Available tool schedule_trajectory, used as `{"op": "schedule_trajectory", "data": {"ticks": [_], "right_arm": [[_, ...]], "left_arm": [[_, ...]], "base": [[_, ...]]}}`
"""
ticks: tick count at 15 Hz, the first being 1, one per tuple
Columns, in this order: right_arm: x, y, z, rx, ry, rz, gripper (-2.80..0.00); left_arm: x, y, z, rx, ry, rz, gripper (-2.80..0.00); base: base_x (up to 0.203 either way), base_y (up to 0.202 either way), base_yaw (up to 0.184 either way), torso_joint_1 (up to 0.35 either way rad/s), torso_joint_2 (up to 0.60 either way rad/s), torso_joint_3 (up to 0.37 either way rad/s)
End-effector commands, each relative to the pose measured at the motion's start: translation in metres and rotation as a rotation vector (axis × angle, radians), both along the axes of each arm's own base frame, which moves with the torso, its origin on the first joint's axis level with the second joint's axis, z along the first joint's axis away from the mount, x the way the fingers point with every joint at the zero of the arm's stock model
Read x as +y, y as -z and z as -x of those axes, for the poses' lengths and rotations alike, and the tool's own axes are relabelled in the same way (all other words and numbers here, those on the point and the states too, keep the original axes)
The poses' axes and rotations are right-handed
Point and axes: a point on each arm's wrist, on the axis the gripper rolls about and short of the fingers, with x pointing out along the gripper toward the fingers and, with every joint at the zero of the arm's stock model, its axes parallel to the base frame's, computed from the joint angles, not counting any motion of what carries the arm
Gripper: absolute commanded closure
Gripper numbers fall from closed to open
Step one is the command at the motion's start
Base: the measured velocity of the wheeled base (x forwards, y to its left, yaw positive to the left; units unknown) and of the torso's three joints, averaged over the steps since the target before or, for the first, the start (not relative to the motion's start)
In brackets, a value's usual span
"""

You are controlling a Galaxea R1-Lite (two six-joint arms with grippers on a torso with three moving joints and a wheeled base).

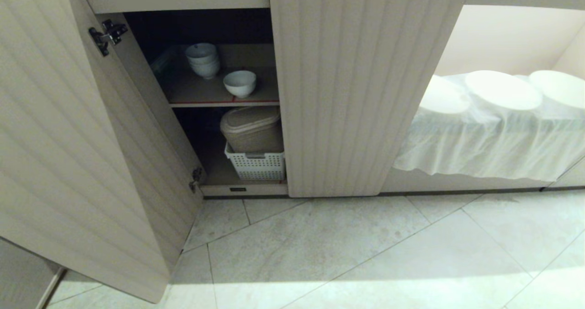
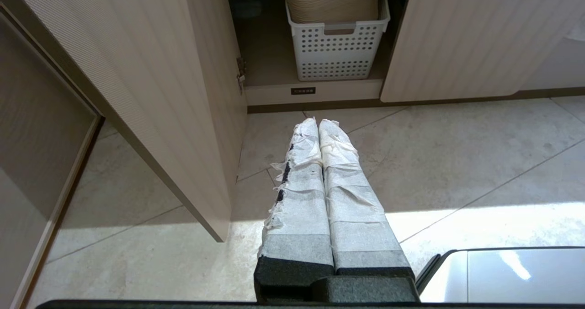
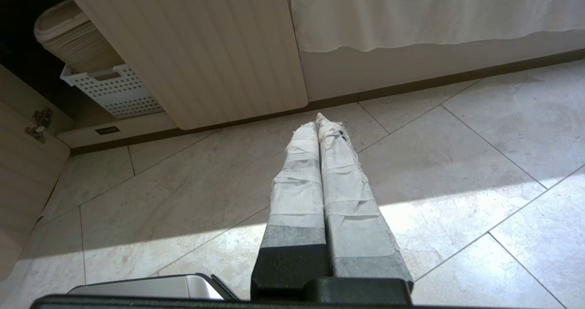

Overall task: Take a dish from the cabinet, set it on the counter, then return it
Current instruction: Close the cabinet door

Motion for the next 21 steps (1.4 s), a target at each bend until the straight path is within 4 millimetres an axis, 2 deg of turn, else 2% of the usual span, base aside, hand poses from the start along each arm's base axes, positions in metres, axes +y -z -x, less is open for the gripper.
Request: {"op": "schedule_trajectory", "data": {"ticks": [1,21], "right_arm": [[0.0000,0.0000,-0.0001,0.001,0.000,-0.001,0.00],[0.0000,0.0000,-0.0001,0.001,0.000,-0.001,0.00]], "left_arm": [[0.0000,-0.0001,0.0000,0.000,0.000,0.000,0.00],[0.0001,0.0000,0.0000,0.000,-0.003,0.000,0.00]], "base": [[0.000,0.000,0.000,0.000,0.00,0.000],[0.000,0.000,0.000,0.000,0.00,0.000]]}}
